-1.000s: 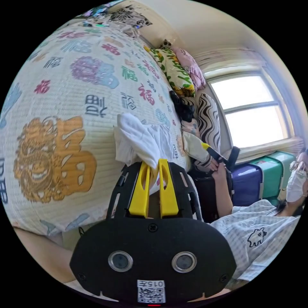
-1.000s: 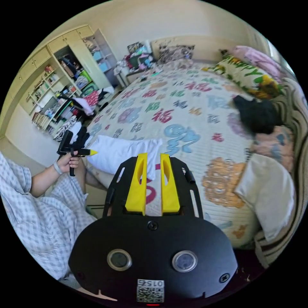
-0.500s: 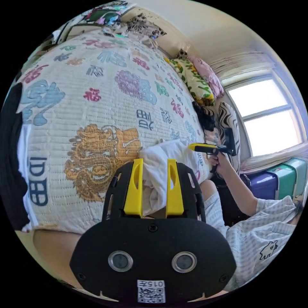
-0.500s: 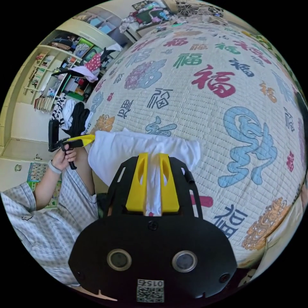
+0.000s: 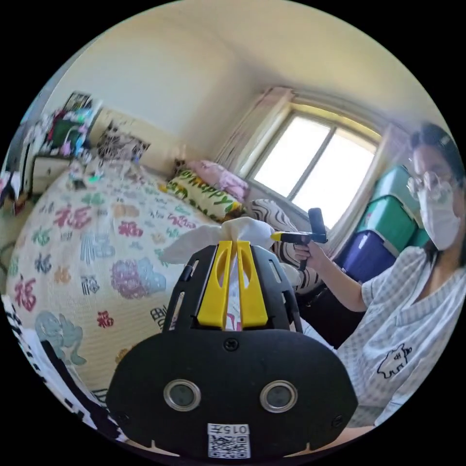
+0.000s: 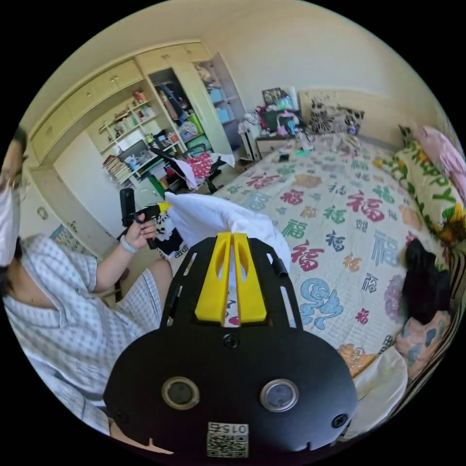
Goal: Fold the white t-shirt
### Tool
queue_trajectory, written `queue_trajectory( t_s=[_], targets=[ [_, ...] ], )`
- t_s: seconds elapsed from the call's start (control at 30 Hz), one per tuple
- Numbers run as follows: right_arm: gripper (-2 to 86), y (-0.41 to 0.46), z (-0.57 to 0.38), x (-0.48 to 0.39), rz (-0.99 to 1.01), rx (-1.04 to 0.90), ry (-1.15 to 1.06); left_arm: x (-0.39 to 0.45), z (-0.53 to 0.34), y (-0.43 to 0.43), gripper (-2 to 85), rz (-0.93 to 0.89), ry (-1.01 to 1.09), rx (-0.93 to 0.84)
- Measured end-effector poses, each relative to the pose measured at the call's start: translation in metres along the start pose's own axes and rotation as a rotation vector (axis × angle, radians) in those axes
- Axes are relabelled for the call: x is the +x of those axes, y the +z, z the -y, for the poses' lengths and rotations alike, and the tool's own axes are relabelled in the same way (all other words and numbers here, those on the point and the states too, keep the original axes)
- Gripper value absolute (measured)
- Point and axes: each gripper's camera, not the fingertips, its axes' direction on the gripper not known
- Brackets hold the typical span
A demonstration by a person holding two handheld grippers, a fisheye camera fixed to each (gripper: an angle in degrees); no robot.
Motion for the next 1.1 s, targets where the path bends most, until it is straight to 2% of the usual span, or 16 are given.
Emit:
queue_trajectory(
  t_s=[0.13, 0.2, 0.27, 0.33, 0.5, 0.6, 0.67, 0.7, 0.77, 0.83, 0.93, 1.03, 1.1],
  targets=[
    [-0.8, 0.025, -0.053, -0.011, -0.028, -0.115, -0.006, 0.016, -0.028, -0.001, 0.5, 0.032, 0.006, -0.188],
    [-0.9, 0.063, -0.088, 0.004, -0.035, -0.241, 0.084, -0.002, -0.071, 0.008, 1.6, -0.002, -0.186, -0.318],
    [-0.9, 0.12, -0.136, 0.029, -0.05, -0.428, 0.209, -0.019, -0.104, 0.006, 3.2, -0.034, -0.378, -0.363],
    [-0.9, 0.148, -0.163, 0.04, -0.053, -0.509, 0.258, -0.025, -0.122, -0.007, 5.3, -0.044, -0.493, -0.316],
    [-0.9, 0.169, -0.179, 0.051, -0.041, -0.484, 0.277, -0.049, -0.112, -0.04, 10.3, 0.288, -0.649, -0.268],
    [-0.9, 0.174, -0.172, 0.056, -0.042, -0.454, 0.238, -0.085, -0.107, -0.026, 11.8, 0.228, -0.811, -0.18],
    [-0.9, 0.176, -0.162, 0.059, -0.097, -0.438, 0.179, -0.105, -0.103, -0.005, 9.9, 0.215, -0.882, -0.212],
    [-0.9, 0.176, -0.159, 0.06, -0.111, -0.437, 0.167, -0.109, -0.095, 0.007, 4.7, 0.277, -0.857, -0.242],
    [-1.0, 0.171, -0.15, 0.069, -0.18, -0.423, 0.145, -0.102, -0.08, 0.014, 0.8, 0.29, -0.797, -0.207],
    [-1.0, 0.161, -0.147, 0.074, -0.241, -0.41, 0.137, -0.085, -0.061, 0.011, -0.3, 0.243, -0.706, -0.17],
    [-1.0, 0.138, -0.156, 0.082, -0.355, -0.378, 0.152, -0.039, -0.039, -0.02, -0.7, 0.322, -0.503, -0.171],
    [-0.9, 0.137, -0.186, 0.094, -0.395, -0.467, 0.202, 0.001, -0.046, -0.045, -0.6, 0.346, -0.398, -0.281],
    [-0.8, 0.155, -0.211, 0.103, -0.311, -0.591, 0.231, 0.015, -0.063, -0.053, 0.0, 0.362, -0.395, -0.386]
  ],
)
